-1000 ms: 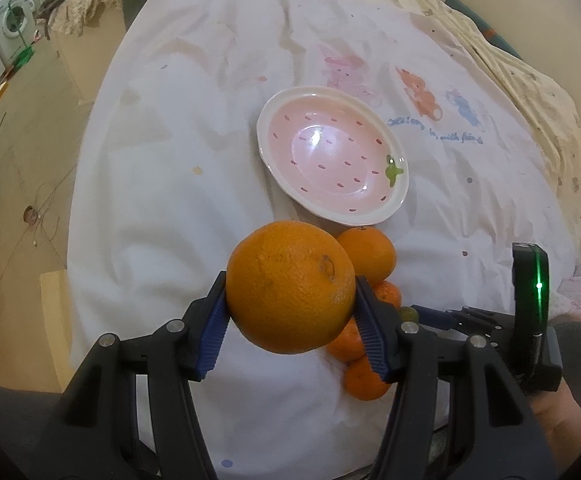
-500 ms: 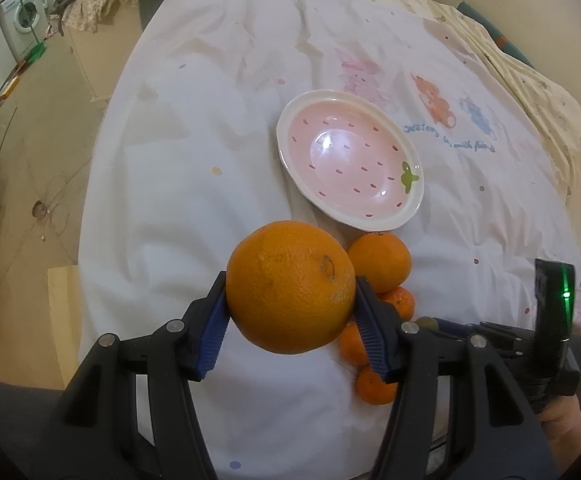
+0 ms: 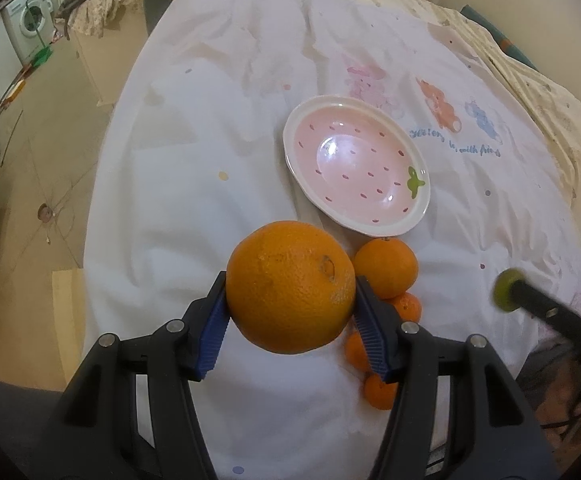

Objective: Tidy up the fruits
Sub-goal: 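Lift the large orange with the left tool while the right tool grasps the green fruit, then carry both fruits over the pink plate and open both tools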

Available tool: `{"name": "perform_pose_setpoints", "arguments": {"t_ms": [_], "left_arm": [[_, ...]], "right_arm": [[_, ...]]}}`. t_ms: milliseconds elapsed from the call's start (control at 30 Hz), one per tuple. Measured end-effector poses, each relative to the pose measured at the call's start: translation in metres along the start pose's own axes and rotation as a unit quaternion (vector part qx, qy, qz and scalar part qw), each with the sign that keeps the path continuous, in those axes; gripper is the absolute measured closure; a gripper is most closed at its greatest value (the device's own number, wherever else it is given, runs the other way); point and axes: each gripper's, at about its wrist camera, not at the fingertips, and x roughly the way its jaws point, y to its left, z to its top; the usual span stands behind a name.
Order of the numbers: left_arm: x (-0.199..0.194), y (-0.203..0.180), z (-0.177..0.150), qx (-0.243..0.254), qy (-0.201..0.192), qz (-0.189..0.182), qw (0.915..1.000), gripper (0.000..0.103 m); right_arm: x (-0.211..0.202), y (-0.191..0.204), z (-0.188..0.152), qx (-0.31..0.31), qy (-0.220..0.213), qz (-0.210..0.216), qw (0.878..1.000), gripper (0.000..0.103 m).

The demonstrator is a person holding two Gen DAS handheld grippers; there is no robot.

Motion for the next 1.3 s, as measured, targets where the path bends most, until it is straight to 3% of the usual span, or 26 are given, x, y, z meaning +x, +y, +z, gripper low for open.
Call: {"name": "perform_pose_setpoints", "arguments": {"t_ms": [200,500,900,1300], "left_arm": [[-0.008,0.002,0.006,-0.006,-0.023,0.007,0.9997,0.048],[-0.013,-0.008,0.061,0.007,-0.051,0.023,0.9984,0.048],[0.056,-0.034,0.121,0.027,-0.024,0.028,0.999,0.048],[0.129,-0.037,0.132,0.028,0.017,0.0,0.9995,0.048]], "right_arm": [[-0.013,0.008,0.019,-0.004,-0.032,0.027,0.999,0.073],[-0.012,0.007,0.068,-0.036,-0.038,0.015,0.999,0.073],[0.036,-0.028,0.136,-0.033,-0.017,-0.014,0.999,0.073],[0.118,-0.07,0.158,-0.011,0.051,-0.046,0.998,0.073]]}}
